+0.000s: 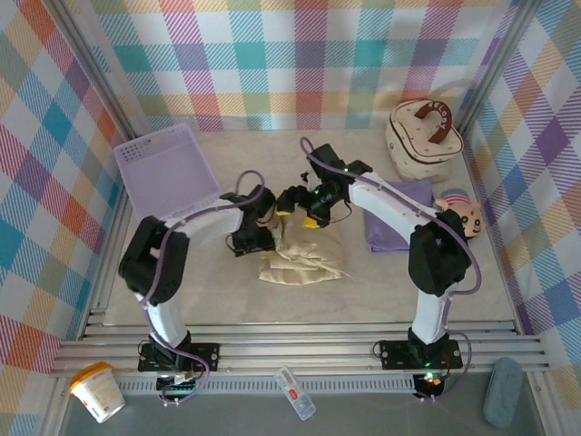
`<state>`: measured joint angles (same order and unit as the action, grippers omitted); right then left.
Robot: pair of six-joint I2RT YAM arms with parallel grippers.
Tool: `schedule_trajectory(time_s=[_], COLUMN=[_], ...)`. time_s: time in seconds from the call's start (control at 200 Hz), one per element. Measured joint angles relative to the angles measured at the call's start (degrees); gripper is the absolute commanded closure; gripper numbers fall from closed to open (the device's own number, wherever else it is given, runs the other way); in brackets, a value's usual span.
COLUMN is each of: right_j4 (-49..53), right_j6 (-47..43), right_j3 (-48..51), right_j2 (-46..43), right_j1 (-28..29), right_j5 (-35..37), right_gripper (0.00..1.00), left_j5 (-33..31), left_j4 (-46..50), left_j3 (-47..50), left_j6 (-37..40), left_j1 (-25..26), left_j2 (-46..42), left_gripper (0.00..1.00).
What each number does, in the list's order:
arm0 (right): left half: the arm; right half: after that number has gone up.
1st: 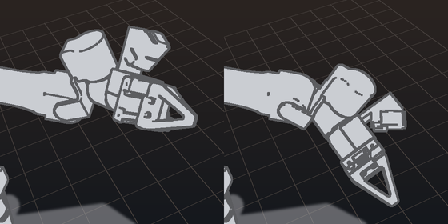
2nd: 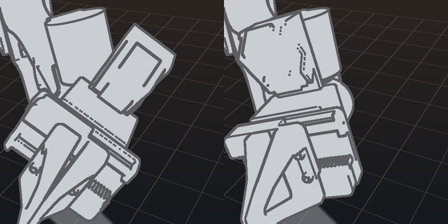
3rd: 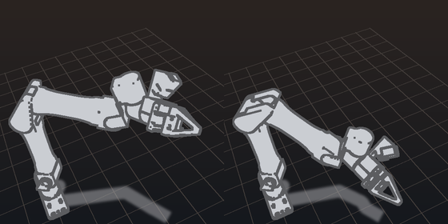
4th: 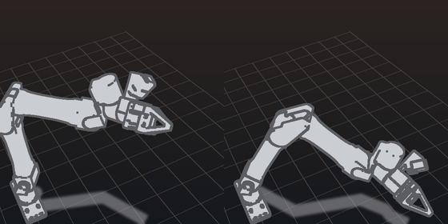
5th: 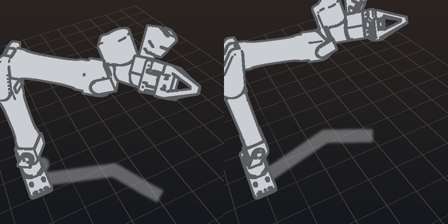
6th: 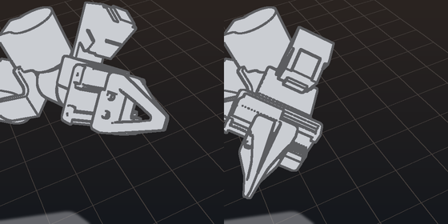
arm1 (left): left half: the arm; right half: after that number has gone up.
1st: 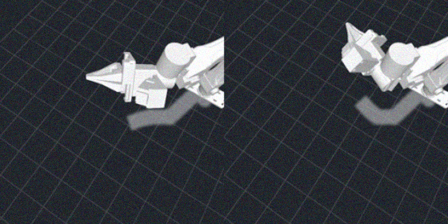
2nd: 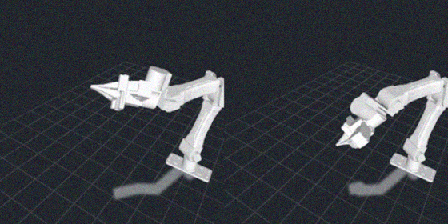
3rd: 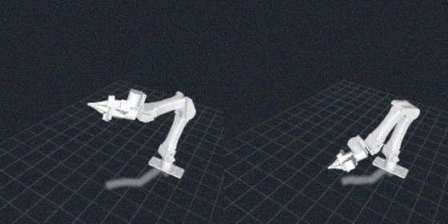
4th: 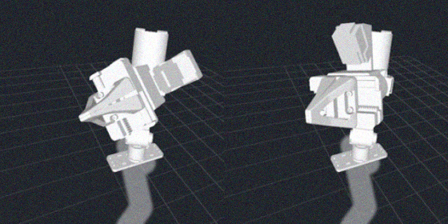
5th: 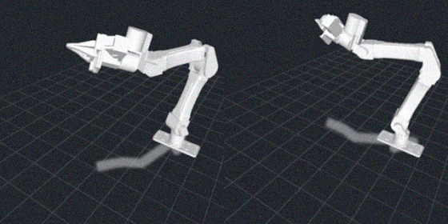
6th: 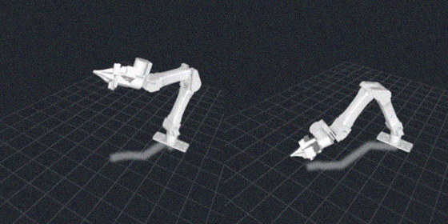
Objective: Fold and stack the mixed laundry pile
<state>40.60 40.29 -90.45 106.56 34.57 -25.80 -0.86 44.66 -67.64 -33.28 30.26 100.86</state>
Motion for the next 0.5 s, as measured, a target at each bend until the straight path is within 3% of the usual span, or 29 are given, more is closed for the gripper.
schedule_trajectory(time_s=[0.18, 0.3, 0.39, 0.5], right_j4=[-3.3, -3.5, -2.6, -2.0], right_j6=[0.2, -0.2, -1.6, -3.2], right_j3=[1.1, 4.9, 6.6, 8.3], right_j2=[-1.8, -5.8, -8.0, -8.9], right_j1=[-0.7, -3.9, -6.8, -9.6], right_j5=[-1.7, -1.2, -0.2, 1.5], right_gripper=[0.0, 0.07, 0.31, 0.72], left_j5=[-4.1, -3.7, -0.3, 4.8], left_j4=[3.5, 4.6, 3.6, -1.1], left_j3=[6.1, 6.1, 4.5, 0.4], left_j6=[-0.8, -1.4, -2.3, -3.3], left_j1=[-6.7, -7.9, -7.7, -6.4], left_j2=[-10.5, -12.9, -13.2, -13.2], left_gripper=[0.31, 0.37, 0.55, 0.75])
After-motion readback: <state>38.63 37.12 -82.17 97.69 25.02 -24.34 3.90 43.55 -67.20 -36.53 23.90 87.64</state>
